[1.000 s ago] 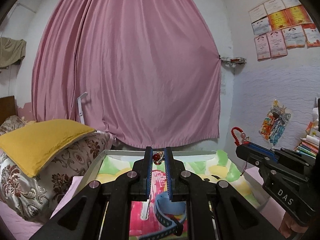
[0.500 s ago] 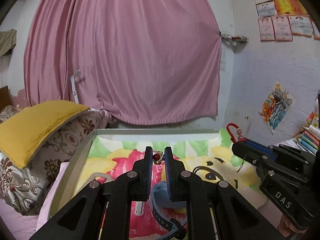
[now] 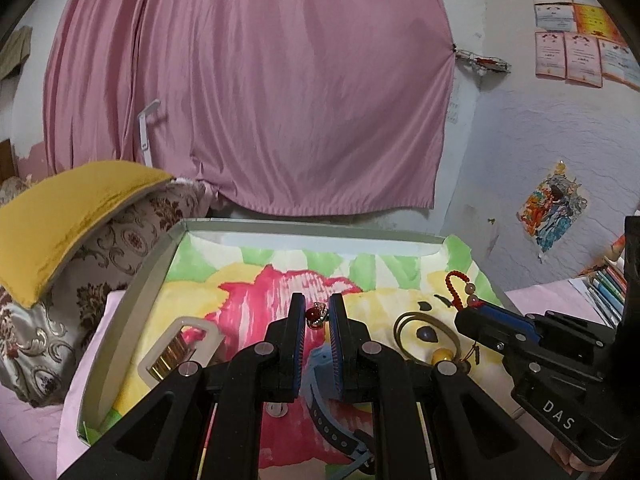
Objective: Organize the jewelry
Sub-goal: 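Carry the silver ring into the tray with the left tool while the right tool carries the red cord there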
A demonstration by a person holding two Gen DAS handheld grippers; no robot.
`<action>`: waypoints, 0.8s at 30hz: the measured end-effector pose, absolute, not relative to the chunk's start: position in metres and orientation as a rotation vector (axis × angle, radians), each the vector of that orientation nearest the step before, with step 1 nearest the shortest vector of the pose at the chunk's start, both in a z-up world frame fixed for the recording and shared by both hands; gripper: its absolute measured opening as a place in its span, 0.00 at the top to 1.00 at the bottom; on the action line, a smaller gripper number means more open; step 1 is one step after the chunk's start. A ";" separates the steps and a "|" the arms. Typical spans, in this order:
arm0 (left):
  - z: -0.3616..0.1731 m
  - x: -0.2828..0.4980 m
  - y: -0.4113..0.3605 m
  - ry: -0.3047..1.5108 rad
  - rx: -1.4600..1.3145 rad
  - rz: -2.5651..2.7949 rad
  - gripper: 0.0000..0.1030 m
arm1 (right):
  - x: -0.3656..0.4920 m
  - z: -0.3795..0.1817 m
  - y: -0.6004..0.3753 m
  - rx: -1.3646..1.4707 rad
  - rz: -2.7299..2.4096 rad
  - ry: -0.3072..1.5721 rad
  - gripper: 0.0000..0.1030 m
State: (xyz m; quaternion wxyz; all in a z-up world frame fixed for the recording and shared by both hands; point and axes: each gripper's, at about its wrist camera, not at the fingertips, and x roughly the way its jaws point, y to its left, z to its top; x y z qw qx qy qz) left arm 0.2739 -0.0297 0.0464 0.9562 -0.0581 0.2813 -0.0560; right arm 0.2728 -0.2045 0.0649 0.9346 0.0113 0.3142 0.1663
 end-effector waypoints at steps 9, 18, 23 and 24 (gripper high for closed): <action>0.036 0.286 -0.020 0.657 -0.162 -0.095 0.89 | 0.282 0.053 -0.202 0.033 0.360 0.721 0.91; 0.028 0.293 -0.017 0.715 -0.174 -0.096 0.89 | 0.286 0.046 -0.202 0.057 0.374 0.770 0.91; 0.028 0.294 -0.016 0.723 -0.175 -0.088 0.89 | 0.285 0.046 -0.201 0.052 0.378 0.771 0.91; 0.027 0.294 -0.016 0.729 -0.174 -0.088 0.89 | 0.285 0.046 -0.201 0.055 0.380 0.771 0.91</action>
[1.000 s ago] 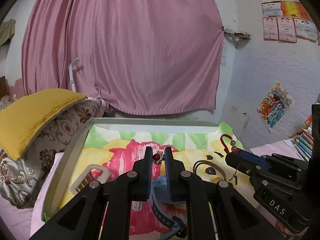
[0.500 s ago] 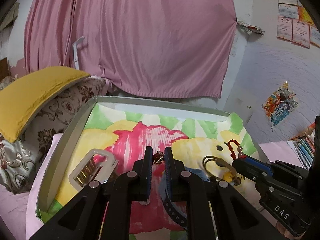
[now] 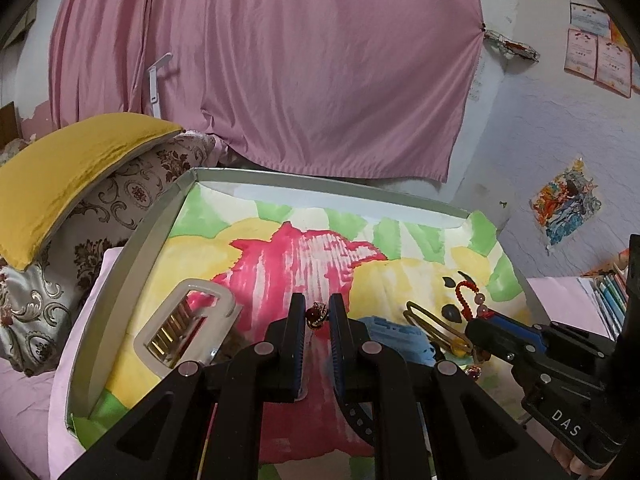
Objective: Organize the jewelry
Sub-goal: 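Carry the silver ring into the tray with the left tool while the right tool carries the red cord there, then withdraw both tools from the tray toward the black bracelet and second ring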
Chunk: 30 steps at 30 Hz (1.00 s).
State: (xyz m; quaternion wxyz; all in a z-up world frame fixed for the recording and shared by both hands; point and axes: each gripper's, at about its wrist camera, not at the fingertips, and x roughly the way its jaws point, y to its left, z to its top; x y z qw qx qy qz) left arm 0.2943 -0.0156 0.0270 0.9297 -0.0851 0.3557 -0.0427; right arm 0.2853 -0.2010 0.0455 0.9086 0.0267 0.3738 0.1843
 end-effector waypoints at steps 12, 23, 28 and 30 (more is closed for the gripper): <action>0.025 0.295 -0.013 0.742 -0.179 -0.078 0.89 | 0.286 0.045 -0.203 0.068 0.378 0.768 0.90; 0.028 0.291 -0.009 0.712 -0.196 -0.077 0.71 | 0.283 0.049 -0.206 0.068 0.364 0.728 0.82; 0.033 0.284 -0.008 0.673 -0.192 -0.078 0.63 | 0.272 0.058 -0.209 0.059 0.336 0.657 0.68; 0.038 0.279 -0.007 0.642 -0.193 -0.076 0.51 | 0.265 0.063 -0.211 0.055 0.321 0.616 0.60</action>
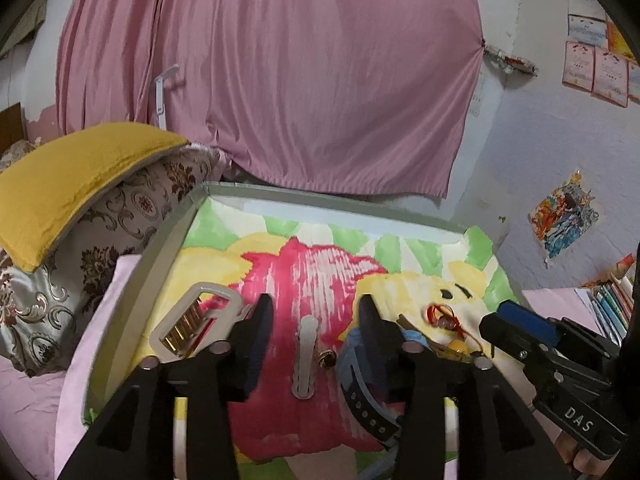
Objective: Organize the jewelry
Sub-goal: 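Withdraw both tools from the tray toward the black bracelet and second ring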
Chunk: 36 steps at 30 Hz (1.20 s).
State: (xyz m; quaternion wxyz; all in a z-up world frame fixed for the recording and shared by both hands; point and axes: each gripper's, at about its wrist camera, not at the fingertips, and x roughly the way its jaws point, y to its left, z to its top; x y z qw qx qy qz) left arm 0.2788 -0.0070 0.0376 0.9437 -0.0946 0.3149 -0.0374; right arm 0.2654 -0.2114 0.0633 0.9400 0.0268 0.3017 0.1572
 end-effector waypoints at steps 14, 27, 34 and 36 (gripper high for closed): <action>0.065 0.217 0.011 0.411 -0.222 -0.012 0.01 | 0.206 0.095 -0.228 0.053 0.271 0.349 0.11; 0.068 0.159 0.001 0.363 -0.090 -0.052 0.01 | 0.166 0.096 -0.230 -0.012 0.292 0.354 0.07; 0.058 0.151 0.006 0.453 -0.083 -0.076 0.01 | 0.159 0.086 -0.230 -0.057 0.341 0.461 0.07; 0.054 0.153 0.007 0.490 -0.088 -0.085 0.01 | 0.160 0.080 -0.231 -0.061 0.361 0.509 0.07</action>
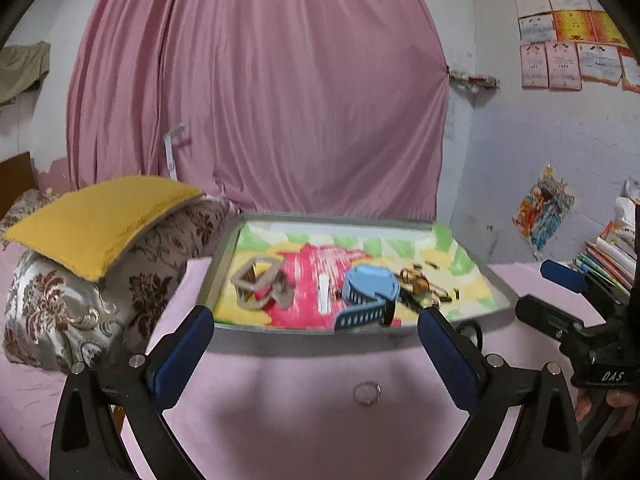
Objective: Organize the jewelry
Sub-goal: 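Withdraw both tools from the tray toward the black bracelet and second ring, then grasp the second silver ring with the left tool while the right tool grasps the black bracelet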
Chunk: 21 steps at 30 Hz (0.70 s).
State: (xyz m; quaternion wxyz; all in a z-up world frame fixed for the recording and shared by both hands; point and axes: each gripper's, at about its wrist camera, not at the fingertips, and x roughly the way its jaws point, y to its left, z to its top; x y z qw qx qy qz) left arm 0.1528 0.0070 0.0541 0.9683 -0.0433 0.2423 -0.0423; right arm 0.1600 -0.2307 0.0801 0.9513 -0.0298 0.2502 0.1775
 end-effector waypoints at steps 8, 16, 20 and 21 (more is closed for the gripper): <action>0.033 0.165 0.002 0.686 -0.079 -0.125 0.01 | 0.170 0.055 -0.232 -0.035 0.412 0.722 0.07; 0.017 0.176 -0.004 0.817 -0.061 -0.155 0.01 | 0.188 0.034 -0.230 -0.014 0.417 0.870 0.07; 0.010 0.182 -0.004 0.863 -0.083 -0.190 0.02 | 0.194 0.029 -0.227 -0.025 0.424 0.903 0.11; 0.010 0.183 -0.004 0.865 -0.086 -0.196 0.07 | 0.195 0.029 -0.226 -0.032 0.421 0.902 0.19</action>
